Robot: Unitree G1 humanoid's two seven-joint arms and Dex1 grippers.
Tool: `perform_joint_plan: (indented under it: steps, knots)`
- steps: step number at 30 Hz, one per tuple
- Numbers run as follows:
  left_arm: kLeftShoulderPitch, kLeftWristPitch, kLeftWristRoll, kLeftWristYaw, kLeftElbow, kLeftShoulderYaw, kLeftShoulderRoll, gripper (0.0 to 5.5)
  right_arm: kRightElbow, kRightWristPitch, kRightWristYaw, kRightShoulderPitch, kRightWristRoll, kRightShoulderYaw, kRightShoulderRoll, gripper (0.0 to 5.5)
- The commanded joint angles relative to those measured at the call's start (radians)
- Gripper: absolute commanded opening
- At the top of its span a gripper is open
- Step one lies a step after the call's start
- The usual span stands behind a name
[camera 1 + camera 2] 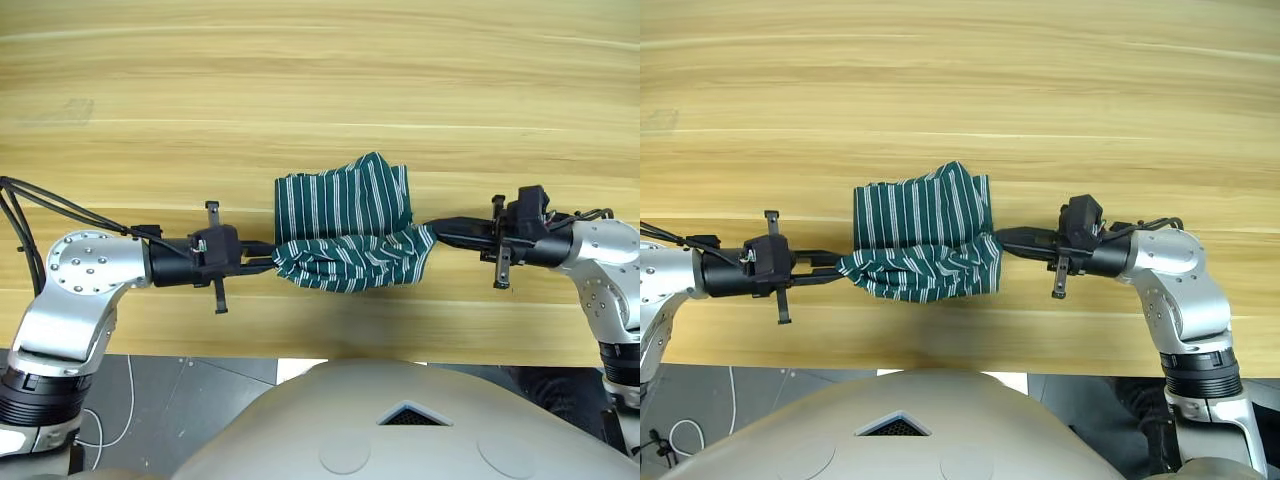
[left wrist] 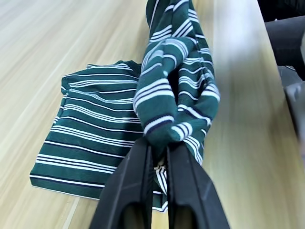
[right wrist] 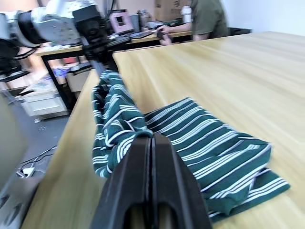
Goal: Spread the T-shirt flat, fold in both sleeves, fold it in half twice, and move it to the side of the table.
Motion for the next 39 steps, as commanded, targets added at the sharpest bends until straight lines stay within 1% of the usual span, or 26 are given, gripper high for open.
perform_joint_plan:
  steps: [1, 3, 7, 15, 24, 28, 30, 33, 35, 36, 37, 39]
  knots:
    - [-0.112, 0.006, 0.022, 0.03, 0.098, -0.016, -0.048, 0.21, 0.069, -0.047, -0.059, -0.074, -0.051, -0.025, 0.057, 0.0]
    - [-0.165, 0.009, 0.032, 0.044, 0.161, -0.021, -0.072, 0.21, 0.126, -0.07, -0.088, -0.109, -0.088, -0.027, 0.081, 0.0]
    - [-0.209, -0.012, 0.065, 0.033, 0.277, -0.045, -0.094, 0.21, 0.233, -0.107, -0.133, -0.16, -0.177, -0.01, 0.104, 0.0]
    - [-0.264, -0.042, 0.105, 0.023, 0.412, -0.08, -0.138, 0.21, 0.303, -0.139, -0.17, -0.194, -0.261, 0.011, 0.141, 0.0]
    - [-0.297, -0.127, 0.18, 0.164, 0.539, -0.118, -0.323, 0.21, 0.359, -0.198, -0.252, -0.179, -0.355, 0.045, 0.203, 0.0]
    - [-0.3, -0.123, 0.139, 0.187, 0.564, -0.101, -0.39, 0.21, 0.441, -0.245, -0.326, -0.225, -0.396, 0.041, 0.261, 0.0]
    - [-0.307, -0.096, 0.096, 0.188, 0.564, -0.074, -0.417, 0.21, 0.47, -0.261, -0.361, -0.244, -0.409, 0.033, 0.284, 0.0]
    - [-0.298, -0.049, 0.043, 0.174, 0.55, -0.043, -0.421, 0.21, 0.499, -0.28, -0.391, -0.256, -0.41, 0.021, 0.303, 0.0]
    - [-0.286, -0.042, 0.042, 0.165, 0.548, -0.041, -0.414, 0.21, 0.5, -0.284, -0.395, -0.251, -0.408, 0.021, 0.306, 0.37]
    - [-0.283, -0.036, 0.038, 0.161, 0.547, -0.039, -0.414, 0.56, 0.5, -0.286, -0.396, -0.248, -0.407, 0.021, 0.307, 0.52]
    - [-0.281, -0.031, 0.033, 0.158, 0.546, -0.036, -0.416, 0.61, 0.502, -0.287, -0.397, -0.247, -0.406, 0.021, 0.308, 0.66]
    - [-0.28, -0.029, 0.033, 0.163, 0.545, -0.031, -0.423, 1.01, 0.507, -0.291, -0.404, -0.248, -0.405, 0.018, 0.311, 1.08]
